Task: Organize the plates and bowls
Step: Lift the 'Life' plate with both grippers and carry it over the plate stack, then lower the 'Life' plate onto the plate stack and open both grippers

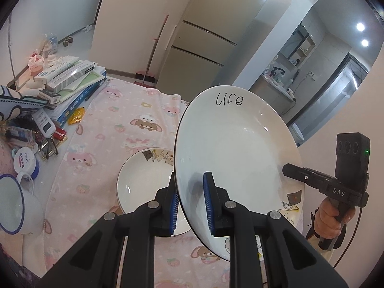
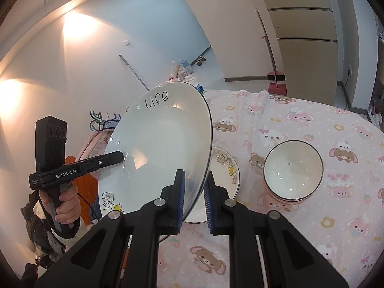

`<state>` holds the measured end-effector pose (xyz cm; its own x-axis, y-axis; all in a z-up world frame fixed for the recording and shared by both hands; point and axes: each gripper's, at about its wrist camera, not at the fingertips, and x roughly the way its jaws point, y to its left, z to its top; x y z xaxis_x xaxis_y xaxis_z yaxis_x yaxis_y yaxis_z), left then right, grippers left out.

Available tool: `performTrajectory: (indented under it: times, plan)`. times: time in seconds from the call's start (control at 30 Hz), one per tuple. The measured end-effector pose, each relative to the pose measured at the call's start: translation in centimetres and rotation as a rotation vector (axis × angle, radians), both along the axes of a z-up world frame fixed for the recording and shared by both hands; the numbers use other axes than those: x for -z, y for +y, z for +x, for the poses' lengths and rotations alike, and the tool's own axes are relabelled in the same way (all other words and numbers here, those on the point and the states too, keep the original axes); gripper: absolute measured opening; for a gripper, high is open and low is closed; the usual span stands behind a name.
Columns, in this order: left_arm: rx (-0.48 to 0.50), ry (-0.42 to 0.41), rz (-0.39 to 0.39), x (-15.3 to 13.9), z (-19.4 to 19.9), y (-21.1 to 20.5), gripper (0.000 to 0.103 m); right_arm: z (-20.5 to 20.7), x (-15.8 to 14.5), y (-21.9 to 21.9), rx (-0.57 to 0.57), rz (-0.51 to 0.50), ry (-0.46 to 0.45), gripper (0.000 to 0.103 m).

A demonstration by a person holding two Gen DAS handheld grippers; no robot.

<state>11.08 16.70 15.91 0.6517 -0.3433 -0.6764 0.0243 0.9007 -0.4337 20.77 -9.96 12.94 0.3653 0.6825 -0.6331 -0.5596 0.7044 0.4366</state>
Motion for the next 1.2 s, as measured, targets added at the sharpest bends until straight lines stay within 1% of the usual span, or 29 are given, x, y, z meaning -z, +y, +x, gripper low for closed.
performTrajectory:
  times: [0.1, 0.27, 0.4, 0.6, 0.87, 1.0, 1.1, 1.2]
  plan:
    - [-0.002, 0.004, 0.004, 0.4, -0.4, 0.3, 0.021, -0.1, 0.5, 0.6, -0.006, -0.007, 0.009, 0.015]
    - [-0.008, 0.031, 0.007, 2.2, -0.7, 1.1, 0.021, 0.1, 1.9, 1.7, -0.017, -0.015, 0.036, 0.015]
    - [-0.011, 0.07, 0.006, 4.4, -0.7, 1.7, 0.021, 0.3, 3.4, 2.6, -0.027, -0.03, 0.064, 0.015]
    - [-0.012, 0.144, -0.021, 8.6, -0.4, 2.8, 0.021, 1.0, 6.4, 3.8, -0.039, -0.063, 0.116, 0.015]
    - [-0.009, 0.214, -0.016, 12.1, 0.5, 3.6, 0.021, 2.5, 10.5, 5.0, -0.051, -0.091, 0.201, 0.015]
    - [-0.006, 0.251, -0.023, 13.9, 1.3, 4.0, 0.021, 3.2, 11.9, 5.6, -0.047, -0.108, 0.227, 0.015]
    - [-0.005, 0.263, -0.024, 14.6, 1.7, 4.3, 0.021, 3.7, 12.8, 5.9, -0.048, -0.118, 0.246, 0.015]
    - [0.003, 0.257, -0.006, 14.8, 1.9, 4.3, 0.021, 4.1, 13.5, 6.2, -0.05, -0.128, 0.261, 0.015]
